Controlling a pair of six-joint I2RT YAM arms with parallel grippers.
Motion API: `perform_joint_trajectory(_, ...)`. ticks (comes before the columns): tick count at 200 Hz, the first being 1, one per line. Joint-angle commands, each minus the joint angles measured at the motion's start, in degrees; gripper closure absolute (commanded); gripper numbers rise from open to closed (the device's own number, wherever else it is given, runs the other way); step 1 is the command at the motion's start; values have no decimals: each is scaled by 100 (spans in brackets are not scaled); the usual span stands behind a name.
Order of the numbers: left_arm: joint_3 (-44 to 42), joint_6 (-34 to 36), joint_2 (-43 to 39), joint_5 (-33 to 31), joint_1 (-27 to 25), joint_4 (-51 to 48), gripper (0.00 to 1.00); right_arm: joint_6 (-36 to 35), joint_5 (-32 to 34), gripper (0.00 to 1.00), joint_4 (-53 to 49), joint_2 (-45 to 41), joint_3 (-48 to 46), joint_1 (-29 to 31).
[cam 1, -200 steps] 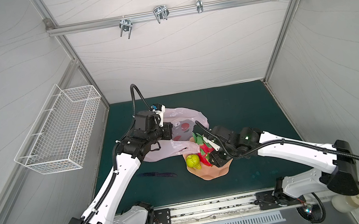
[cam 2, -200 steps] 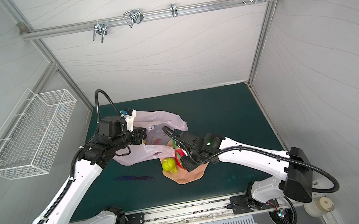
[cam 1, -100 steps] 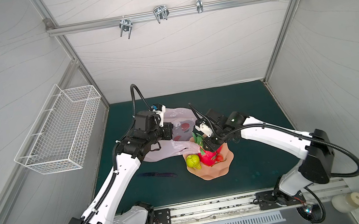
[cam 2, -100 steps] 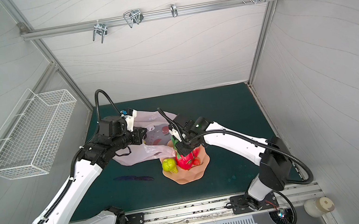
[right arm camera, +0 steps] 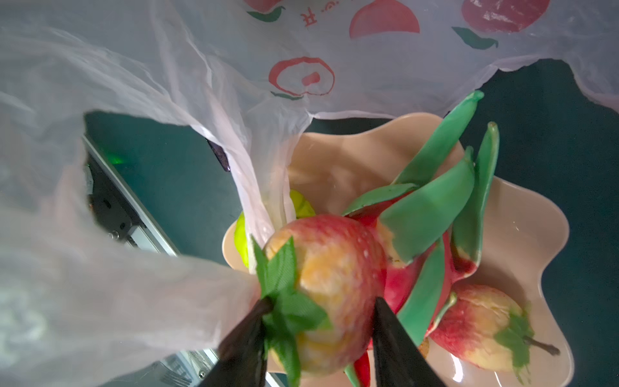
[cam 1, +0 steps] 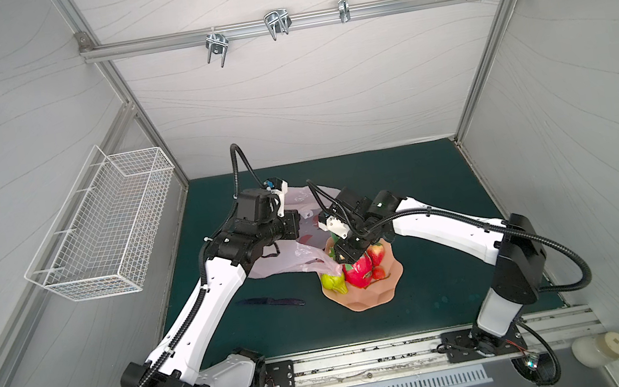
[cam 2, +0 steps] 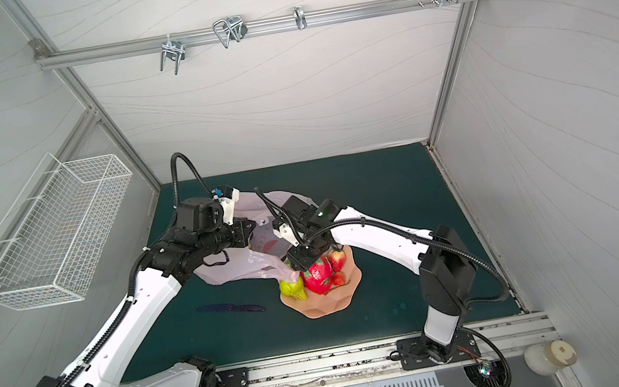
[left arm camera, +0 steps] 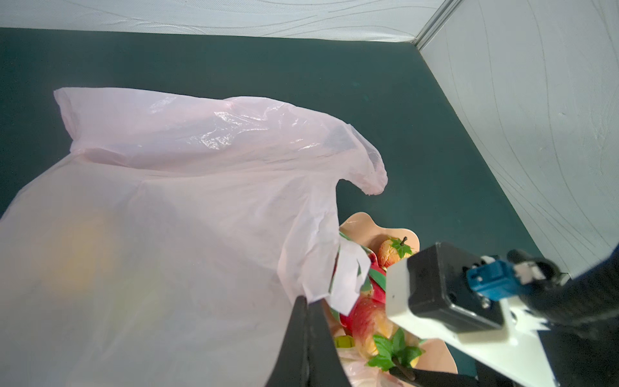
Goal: Place the fruits into the plastic bag
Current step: 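Carry the red-yellow fruit with the right gripper into the bag mouth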
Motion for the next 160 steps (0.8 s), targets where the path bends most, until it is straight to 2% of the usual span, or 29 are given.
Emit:
perform_joint_trajectory(1, 314, -17, 48, 85, 19, 242, 100, -131, -220, 76, -149, 200, 153, 40)
perform_joint_trajectory(93, 369, 10, 107, 131, 18, 312, 100, -305, -498, 78, -334, 799, 885, -117)
perform_joint_trajectory(160, 373, 27, 125, 136, 18, 307, 100, -167, -987, 78, -385, 1041, 1225, -257)
